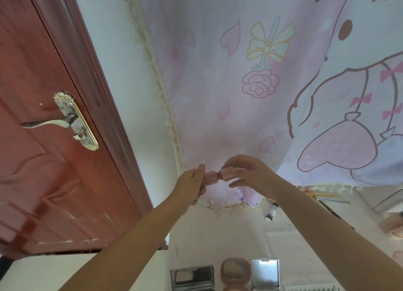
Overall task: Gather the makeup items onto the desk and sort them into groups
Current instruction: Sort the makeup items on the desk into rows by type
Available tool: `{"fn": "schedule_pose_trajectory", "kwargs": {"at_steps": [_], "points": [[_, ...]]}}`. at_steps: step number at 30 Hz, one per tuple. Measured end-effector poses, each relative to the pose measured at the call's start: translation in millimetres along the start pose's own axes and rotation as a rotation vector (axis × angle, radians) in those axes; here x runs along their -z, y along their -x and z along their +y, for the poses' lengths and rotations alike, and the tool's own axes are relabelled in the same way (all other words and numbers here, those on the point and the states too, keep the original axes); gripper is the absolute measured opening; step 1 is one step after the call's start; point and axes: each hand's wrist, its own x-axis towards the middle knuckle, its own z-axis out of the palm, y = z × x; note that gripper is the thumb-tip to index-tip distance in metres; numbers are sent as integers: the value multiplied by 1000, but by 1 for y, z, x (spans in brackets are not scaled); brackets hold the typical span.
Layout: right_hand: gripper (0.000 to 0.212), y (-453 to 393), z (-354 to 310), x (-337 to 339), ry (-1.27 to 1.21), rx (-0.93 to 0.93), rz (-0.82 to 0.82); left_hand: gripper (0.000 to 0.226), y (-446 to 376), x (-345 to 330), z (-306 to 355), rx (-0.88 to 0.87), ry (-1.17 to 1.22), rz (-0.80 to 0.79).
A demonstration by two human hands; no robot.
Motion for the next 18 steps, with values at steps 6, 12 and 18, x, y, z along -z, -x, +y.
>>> {"fn": "schedule_pose_trajectory", "kwargs": {"at_steps": [6, 12, 18], "points": [[30, -1, 2, -8, 188, -182, 8, 34, -6, 0, -13, -9, -35, -7], [30, -6, 24, -13, 166, -299, 7, 29, -10, 10, -36, 2, -166, -262], [32, -17, 63, -29, 156, -445, 4, 24, -17, 20, -75, 197, -257, -376]]}}
